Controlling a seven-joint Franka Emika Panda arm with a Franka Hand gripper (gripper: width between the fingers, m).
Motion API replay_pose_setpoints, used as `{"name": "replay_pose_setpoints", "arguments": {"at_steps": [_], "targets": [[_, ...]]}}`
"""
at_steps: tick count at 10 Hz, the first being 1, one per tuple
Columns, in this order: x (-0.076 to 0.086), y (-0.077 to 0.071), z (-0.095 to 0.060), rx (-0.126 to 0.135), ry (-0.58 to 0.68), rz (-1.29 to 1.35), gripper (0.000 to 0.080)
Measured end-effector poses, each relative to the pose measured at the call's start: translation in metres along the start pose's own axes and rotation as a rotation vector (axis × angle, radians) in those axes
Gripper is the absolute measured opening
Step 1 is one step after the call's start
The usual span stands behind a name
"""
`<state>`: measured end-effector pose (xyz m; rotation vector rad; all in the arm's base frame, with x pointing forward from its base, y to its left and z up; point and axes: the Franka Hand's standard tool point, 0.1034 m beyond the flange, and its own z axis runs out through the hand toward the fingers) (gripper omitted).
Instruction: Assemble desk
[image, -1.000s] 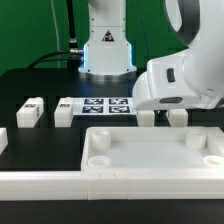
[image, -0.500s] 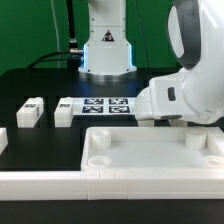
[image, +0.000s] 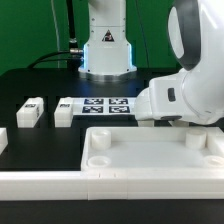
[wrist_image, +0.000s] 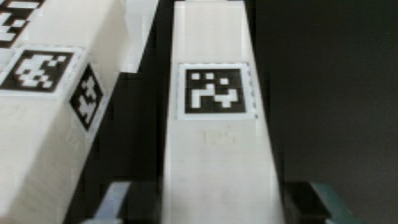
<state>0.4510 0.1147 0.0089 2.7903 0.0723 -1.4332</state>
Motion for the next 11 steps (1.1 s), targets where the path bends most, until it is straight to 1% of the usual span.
{"name": "replay_pose_setpoints", "arguments": {"at_steps": [2,3,4,5,6,7,8,9,10,11], "targets": [[0.0,0.0,0.0,0.0,0.0,0.0,0.029],[-0.003,0.002,-0.005,-0.01,-0.009,-0.048,0.029],[-0.012,0.006,-0.029,-0.022,0.01,-0.105,0.029],[-0.024,0.011,-0.055,-0.01,0.055,-0.133,0.0291],[-0.038,0.02,-0.082,0.015,0.104,-0.148,0.0291],[-0.049,0.025,-0.098,0.02,0.132,-0.142,0.0291],[-0.051,0.027,-0.104,0.02,0.152,-0.14,0.0291],[-0.042,0.025,-0.106,0.02,0.226,-0.138,0.0291],[-0.04,0.026,-0.11,0.018,0.299,-0.135,0.0291],[-0.044,0.027,-0.118,0.015,0.36,-0.136,0.0291]]}}
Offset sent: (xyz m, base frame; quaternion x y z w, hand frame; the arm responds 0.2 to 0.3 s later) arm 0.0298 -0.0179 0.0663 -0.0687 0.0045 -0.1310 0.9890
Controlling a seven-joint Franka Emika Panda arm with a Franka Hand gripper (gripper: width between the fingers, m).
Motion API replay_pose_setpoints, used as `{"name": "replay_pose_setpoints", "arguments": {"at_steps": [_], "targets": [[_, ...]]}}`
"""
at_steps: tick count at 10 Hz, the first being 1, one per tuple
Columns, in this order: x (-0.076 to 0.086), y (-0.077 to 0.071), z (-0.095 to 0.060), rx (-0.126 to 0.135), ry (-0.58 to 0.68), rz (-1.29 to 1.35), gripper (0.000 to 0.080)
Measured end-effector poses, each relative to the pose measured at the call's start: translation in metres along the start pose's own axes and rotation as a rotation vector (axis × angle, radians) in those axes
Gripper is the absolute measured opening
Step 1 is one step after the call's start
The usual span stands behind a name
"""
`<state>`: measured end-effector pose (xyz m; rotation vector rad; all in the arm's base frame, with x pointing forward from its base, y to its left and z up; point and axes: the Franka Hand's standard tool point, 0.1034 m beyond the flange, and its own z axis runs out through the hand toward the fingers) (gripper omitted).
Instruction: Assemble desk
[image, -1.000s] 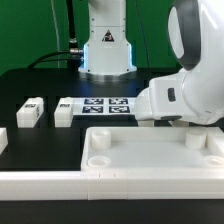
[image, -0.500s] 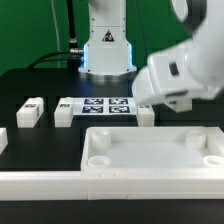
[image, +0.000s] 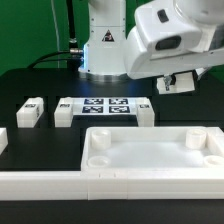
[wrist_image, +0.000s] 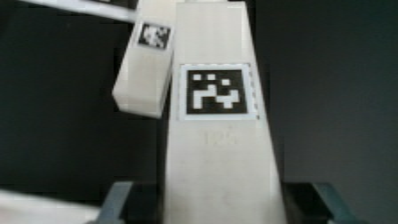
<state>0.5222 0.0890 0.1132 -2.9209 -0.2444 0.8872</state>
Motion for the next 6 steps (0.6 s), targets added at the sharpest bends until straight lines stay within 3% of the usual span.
{"name": "replay_pose_setpoints", "arguments": {"at_steps": [3,4,6], "targets": [[0.009,0.007,-0.094,-0.014,0.173,-0.091,0.0292],[0.013,0.012,-0.106,-0.022,0.249,-0.092,0.0292],[0.02,0.015,-0.105,-0.047,0.406,-0.085,0.0292]]}}
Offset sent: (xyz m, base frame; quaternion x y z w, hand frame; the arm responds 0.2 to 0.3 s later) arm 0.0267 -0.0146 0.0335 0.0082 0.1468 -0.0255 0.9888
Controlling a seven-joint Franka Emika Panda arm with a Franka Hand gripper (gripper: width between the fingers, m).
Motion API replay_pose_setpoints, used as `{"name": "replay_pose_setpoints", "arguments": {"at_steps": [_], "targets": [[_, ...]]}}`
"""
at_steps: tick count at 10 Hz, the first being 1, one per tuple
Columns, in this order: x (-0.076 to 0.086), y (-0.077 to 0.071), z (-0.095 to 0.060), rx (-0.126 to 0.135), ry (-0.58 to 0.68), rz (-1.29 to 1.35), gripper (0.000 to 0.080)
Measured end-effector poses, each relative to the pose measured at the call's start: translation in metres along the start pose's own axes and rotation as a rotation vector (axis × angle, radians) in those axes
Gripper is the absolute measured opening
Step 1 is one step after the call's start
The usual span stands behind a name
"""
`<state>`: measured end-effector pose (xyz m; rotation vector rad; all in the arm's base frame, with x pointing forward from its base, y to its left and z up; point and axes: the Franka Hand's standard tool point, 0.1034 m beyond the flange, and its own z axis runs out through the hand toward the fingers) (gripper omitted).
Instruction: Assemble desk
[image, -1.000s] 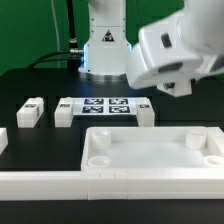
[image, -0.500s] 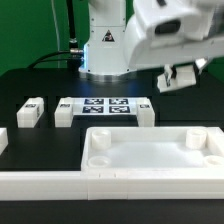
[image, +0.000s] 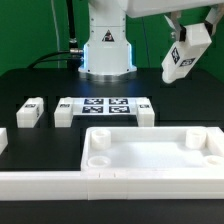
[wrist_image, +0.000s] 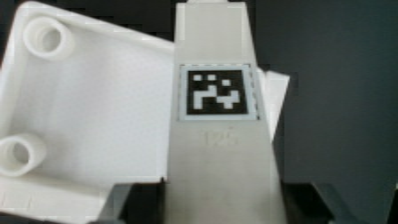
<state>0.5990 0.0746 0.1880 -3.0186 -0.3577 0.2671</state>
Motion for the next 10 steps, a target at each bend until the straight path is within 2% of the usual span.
{"name": "replay_pose_setpoints", "arguments": {"at_steps": [2,3,4,5,7,8,10], "targets": [[0.009,0.004,-0.002,-0.031,0.16,0.001,0.0292],[0.029,0.004,-0.009,-0.041,0.232,-0.011,0.0292],[0.05,0.007,-0.017,-0.067,0.355,-0.063,0.0292],[0.054,0.008,-0.019,-0.079,0.461,-0.054,0.0292],[0.052,0.013,-0.015,-0.102,0.554,-0.056,0.0292],[0.055,0.018,-0.018,-0.13,0.646,-0.065,0.0292],[0.051,0.021,-0.006,-0.168,0.775,-0.065,0.0292]]}}
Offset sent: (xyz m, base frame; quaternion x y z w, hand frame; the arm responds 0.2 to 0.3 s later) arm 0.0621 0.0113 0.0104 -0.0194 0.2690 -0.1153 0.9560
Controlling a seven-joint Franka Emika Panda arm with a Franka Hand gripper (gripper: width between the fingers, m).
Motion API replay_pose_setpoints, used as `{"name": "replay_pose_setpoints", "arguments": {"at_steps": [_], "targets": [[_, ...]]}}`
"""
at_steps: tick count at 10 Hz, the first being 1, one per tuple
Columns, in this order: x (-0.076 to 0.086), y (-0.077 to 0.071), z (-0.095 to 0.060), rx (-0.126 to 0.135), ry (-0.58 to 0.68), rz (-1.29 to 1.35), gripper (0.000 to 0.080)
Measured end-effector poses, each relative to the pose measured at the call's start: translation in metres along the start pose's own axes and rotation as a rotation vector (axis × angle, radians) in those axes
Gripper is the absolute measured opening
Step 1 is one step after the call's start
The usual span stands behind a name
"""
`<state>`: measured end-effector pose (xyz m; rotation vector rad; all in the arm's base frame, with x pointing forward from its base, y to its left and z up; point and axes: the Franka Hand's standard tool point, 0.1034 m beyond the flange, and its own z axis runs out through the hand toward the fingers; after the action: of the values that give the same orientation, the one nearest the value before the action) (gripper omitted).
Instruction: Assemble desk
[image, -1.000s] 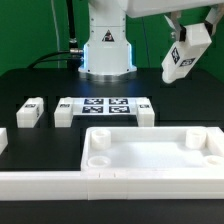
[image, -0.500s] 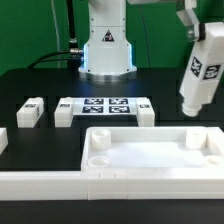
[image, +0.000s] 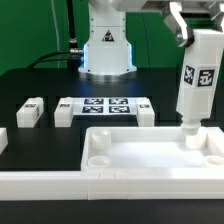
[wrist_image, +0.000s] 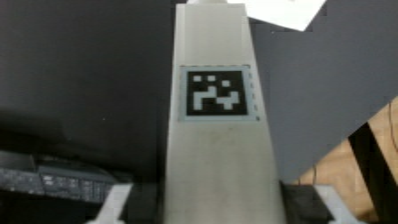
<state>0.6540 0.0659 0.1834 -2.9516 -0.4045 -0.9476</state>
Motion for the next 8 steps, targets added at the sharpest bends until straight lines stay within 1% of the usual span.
{"name": "replay_pose_setpoints", "arguments": {"at_steps": [1,2,3,5,8], "targets": [[-0.003,-0.002,0.007,-0.012,0.052,0.002,0.0292],[-0.004,-0.008,0.012,0.007,0.014,0.002,0.0292],[0.001,-0.013,0.014,0.017,0.01,-0.001,0.0292],[0.0,-0.026,0.021,0.04,-0.013,-0.007,0.0292],[-0.008,-0.03,0.021,0.049,-0.036,-0.015,0.0292]]}}
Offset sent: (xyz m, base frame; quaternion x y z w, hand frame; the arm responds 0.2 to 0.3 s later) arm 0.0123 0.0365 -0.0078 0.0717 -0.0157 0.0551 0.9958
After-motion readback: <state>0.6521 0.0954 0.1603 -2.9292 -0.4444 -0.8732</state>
